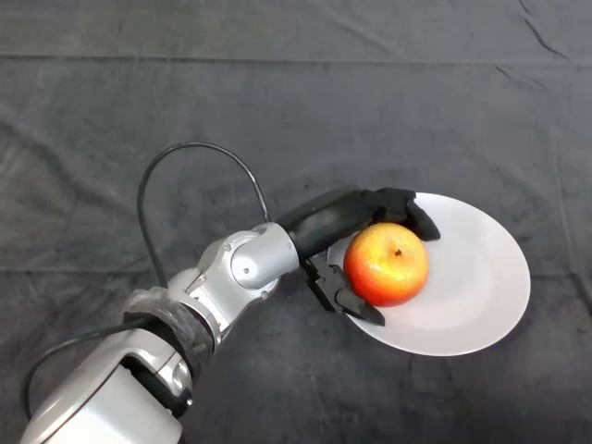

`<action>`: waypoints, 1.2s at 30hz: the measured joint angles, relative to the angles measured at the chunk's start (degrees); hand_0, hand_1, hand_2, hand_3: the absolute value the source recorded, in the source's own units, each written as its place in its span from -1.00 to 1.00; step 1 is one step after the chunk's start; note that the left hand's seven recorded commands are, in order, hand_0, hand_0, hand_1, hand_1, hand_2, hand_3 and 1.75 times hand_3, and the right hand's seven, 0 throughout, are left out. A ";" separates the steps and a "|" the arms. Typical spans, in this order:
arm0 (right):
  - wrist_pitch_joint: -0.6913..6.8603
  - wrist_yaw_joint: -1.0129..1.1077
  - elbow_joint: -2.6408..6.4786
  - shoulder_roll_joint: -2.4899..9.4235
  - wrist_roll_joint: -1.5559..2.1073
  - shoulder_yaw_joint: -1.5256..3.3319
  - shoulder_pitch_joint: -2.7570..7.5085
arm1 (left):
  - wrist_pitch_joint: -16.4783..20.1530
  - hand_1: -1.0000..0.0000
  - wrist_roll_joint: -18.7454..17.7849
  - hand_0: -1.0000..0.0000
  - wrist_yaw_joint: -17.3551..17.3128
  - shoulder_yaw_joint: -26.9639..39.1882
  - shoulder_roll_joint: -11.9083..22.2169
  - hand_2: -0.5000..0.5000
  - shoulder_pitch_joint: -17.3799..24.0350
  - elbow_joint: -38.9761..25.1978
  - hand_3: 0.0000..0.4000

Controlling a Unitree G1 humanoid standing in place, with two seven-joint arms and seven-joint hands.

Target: Move the apple to the plate

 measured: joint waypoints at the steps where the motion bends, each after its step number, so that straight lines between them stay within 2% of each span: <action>1: 0.00 0.00 0.00 0.00 0.00 0.00 0.00 | 0.12 0.15 0.00 0.29 0.00 -0.05 0.00 0.07 -0.01 0.00 -0.15; 2: 0.00 0.00 0.00 0.00 0.00 0.00 0.00 | 0.37 0.27 0.00 0.88 0.00 -0.14 0.00 0.31 -0.05 0.00 -0.27; 3: 0.00 0.00 0.00 0.00 0.00 0.00 0.00 | 0.63 0.34 -0.02 1.00 0.01 -0.72 0.05 0.33 -0.20 0.00 -0.34; 9: 0.00 0.00 0.00 0.00 0.00 0.00 0.00 | 1.32 0.62 -0.06 1.00 0.01 -1.71 0.00 0.19 -0.69 -0.01 -0.62; 21: 0.00 0.00 0.00 0.00 0.00 0.00 0.00 | 2.93 0.82 -0.25 1.00 0.02 -1.92 0.69 0.09 -1.82 -0.01 -0.82; 30: 0.00 0.01 0.00 0.00 0.00 -0.01 0.00 | 2.98 0.91 -1.60 1.00 -0.44 1.45 4.60 0.04 -2.13 -0.01 -0.91; 36: 0.00 0.03 0.00 -0.01 0.00 -0.01 -0.03 | 2.57 0.92 -5.31 1.00 -0.78 5.90 8.03 0.04 -2.32 0.00 -0.92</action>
